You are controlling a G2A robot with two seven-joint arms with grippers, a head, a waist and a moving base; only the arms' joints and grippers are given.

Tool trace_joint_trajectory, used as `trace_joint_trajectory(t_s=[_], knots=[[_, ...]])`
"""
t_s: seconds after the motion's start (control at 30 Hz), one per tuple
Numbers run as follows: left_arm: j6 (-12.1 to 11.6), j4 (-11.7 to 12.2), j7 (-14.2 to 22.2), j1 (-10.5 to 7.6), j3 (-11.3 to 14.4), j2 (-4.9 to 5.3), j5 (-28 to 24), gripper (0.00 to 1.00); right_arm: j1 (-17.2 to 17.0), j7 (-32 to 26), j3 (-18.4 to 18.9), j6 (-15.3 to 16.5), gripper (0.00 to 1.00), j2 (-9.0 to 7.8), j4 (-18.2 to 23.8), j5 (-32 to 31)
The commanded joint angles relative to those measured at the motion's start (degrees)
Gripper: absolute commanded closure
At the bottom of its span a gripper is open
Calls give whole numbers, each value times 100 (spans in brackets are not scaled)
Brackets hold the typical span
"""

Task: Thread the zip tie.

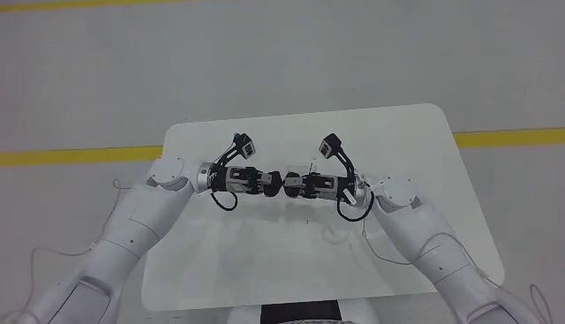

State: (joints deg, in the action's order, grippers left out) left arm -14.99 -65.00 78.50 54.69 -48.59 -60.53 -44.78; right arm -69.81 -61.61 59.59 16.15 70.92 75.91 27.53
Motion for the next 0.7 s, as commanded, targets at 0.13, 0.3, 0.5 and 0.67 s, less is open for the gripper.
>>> trace_joint_trajectory(t_s=[0.13,0.3,0.5,0.67], knots=[[-7,50,17,-8,8,-9,-1,100,16,6,-15,-7,100,-6,-8,14],[-3,73,28,-5,9,-14,-4,100,18,22,-28,11,100,-8,-17,50],[-15,99,44,-7,2,-17,-9,100,-5,77,-1,37,0,-15,-52,131],[-54,119,66,5,-34,-11,-26,100,-52,94,64,80,0,-34,-78,200]])
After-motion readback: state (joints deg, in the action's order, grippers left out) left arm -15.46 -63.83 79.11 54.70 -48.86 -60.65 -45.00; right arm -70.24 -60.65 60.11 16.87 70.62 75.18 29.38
